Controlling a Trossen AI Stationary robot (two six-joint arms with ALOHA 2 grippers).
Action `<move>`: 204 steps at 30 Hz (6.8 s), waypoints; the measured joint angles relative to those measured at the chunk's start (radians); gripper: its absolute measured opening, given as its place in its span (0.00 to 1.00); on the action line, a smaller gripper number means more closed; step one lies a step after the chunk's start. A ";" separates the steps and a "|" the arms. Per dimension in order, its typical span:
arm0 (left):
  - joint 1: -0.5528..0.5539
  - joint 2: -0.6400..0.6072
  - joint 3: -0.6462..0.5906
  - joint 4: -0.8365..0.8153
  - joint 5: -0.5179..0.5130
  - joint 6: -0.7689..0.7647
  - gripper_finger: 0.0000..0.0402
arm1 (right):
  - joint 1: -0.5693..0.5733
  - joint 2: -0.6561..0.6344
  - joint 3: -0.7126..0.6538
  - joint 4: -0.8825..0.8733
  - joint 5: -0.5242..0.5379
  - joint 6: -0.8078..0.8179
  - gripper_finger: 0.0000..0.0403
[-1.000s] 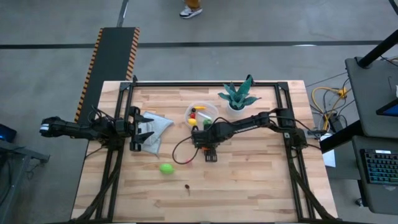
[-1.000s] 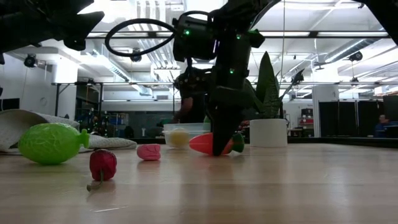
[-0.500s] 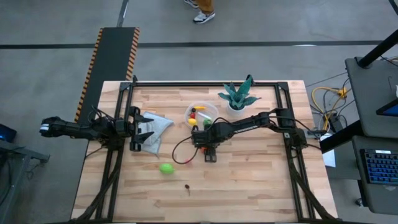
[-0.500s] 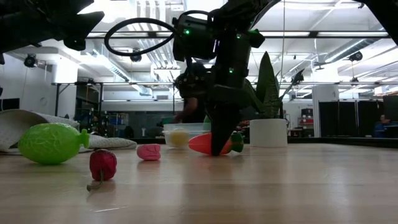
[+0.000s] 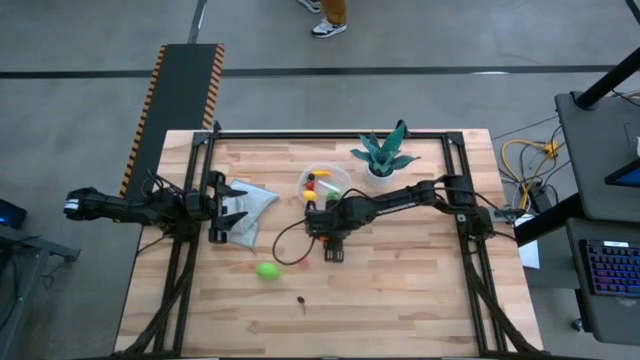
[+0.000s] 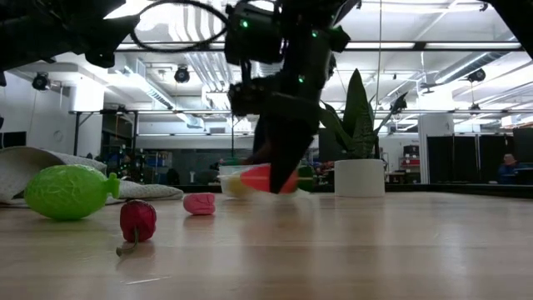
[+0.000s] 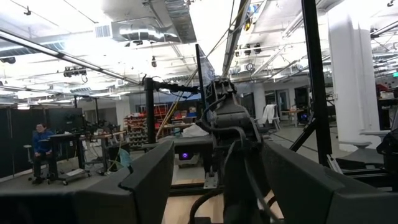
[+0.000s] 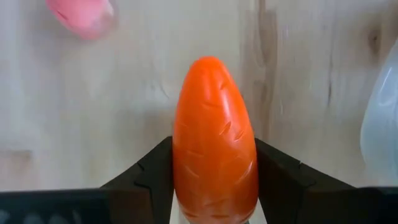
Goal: Pick and placing Produce into tupperware
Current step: Put the carrot into the transparent container, then put the peach into the transparent container
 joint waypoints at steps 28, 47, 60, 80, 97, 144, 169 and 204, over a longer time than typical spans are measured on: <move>0.000 0.000 0.000 0.000 0.000 0.000 0.57 | -0.239 -0.004 0.449 -0.128 0.033 -0.249 0.41; 0.000 -0.001 0.000 0.000 0.000 0.001 0.57 | -0.392 -0.004 0.290 -0.033 -0.056 -0.221 0.41; 0.000 -0.001 0.000 0.001 0.000 0.001 0.57 | -0.399 -0.002 0.173 0.035 -0.054 -0.233 0.43; 0.000 -0.001 0.000 0.001 0.000 0.001 0.57 | -0.398 -0.002 0.170 0.034 -0.059 -0.210 0.47; 0.000 -0.001 0.000 0.001 0.000 0.001 0.57 | -0.389 -0.002 0.171 0.032 -0.060 -0.203 0.58; 0.000 -0.001 0.000 0.000 0.000 0.000 0.57 | 0.084 0.120 0.167 0.235 -0.155 -0.252 0.56; 0.000 0.000 0.000 0.000 0.000 0.000 0.57 | 0.074 0.196 0.171 0.235 -0.155 -0.222 0.52; 0.000 0.000 0.000 0.000 0.000 0.000 0.57 | -0.004 0.022 0.181 0.130 0.134 -0.280 0.11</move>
